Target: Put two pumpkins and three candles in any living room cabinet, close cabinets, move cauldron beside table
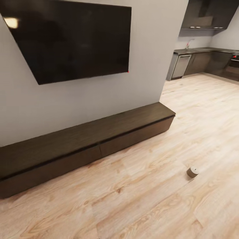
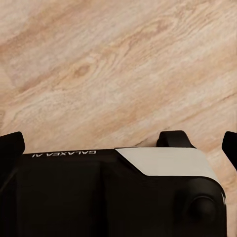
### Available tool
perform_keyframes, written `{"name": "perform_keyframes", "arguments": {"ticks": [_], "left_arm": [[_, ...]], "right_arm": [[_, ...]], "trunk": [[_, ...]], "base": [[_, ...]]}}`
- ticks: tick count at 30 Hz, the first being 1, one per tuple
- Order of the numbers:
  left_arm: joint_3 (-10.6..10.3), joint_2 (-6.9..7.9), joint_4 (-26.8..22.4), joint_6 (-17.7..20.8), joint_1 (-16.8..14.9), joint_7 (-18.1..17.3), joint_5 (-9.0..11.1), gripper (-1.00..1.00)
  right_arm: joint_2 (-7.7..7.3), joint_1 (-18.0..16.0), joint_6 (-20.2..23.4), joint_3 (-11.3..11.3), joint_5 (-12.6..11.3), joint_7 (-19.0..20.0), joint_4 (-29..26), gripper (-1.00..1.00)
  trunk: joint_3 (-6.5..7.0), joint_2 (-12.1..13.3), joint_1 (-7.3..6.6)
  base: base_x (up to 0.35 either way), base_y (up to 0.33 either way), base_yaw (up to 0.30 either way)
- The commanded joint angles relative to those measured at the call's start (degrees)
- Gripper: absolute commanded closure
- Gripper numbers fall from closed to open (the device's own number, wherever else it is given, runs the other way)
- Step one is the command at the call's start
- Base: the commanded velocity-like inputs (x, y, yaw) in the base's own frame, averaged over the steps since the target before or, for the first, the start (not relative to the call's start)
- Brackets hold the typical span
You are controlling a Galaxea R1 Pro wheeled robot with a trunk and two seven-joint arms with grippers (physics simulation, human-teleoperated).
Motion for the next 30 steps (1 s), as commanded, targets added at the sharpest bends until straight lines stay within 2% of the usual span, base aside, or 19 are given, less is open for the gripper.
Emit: {"name": "perform_keyframes", "arguments": {"ticks": [1,18,20,23,30], "left_arm": [[0.02,-0.03,0.0,0.01,0.0,0.0,0.0,-1.0],[0.05,-0.01,0.01,-0.05,0.0,-0.04,-0.06,-1.0],[0.05,-0.02,0.01,-0.05,0.0,-0.07,-0.05,-1.0],[0.05,-0.01,0.01,-0.06,0.0,-0.08,-0.04,-1.0],[0.04,0.0,0.01,-0.06,0.0,-0.09,-0.05,-1.0]], "right_arm": [[-0.01,0.0,0.0,0.02,0.03,-0.01,0.0,-1.0],[0.4,0.0,-0.09,0.06,-0.09,-0.02,0.01,-1.0],[0.4,0.0,-0.98,0.06,-0.09,0.01,0.06,-1.0],[0.4,0.0,-4.6,0.06,-0.14,0.03,0.9,-1.0],[0.4,0.03,-5.91,0.22,-0.1,0.4,1.58,-1.0]], "trunk": [[0.0,0.0,0.0],[0.16,0.0,0.0],[0.25,0.0,0.0],[0.41,0.0,0.0],[0.62,0.0,0.0]], "base": [[0.0,0.0,0.282],[0.0,0.0,0.282],[0.0,0.0,0.264],[0.0,0.0,0.252],[0.0,0.0,0.228]]}}
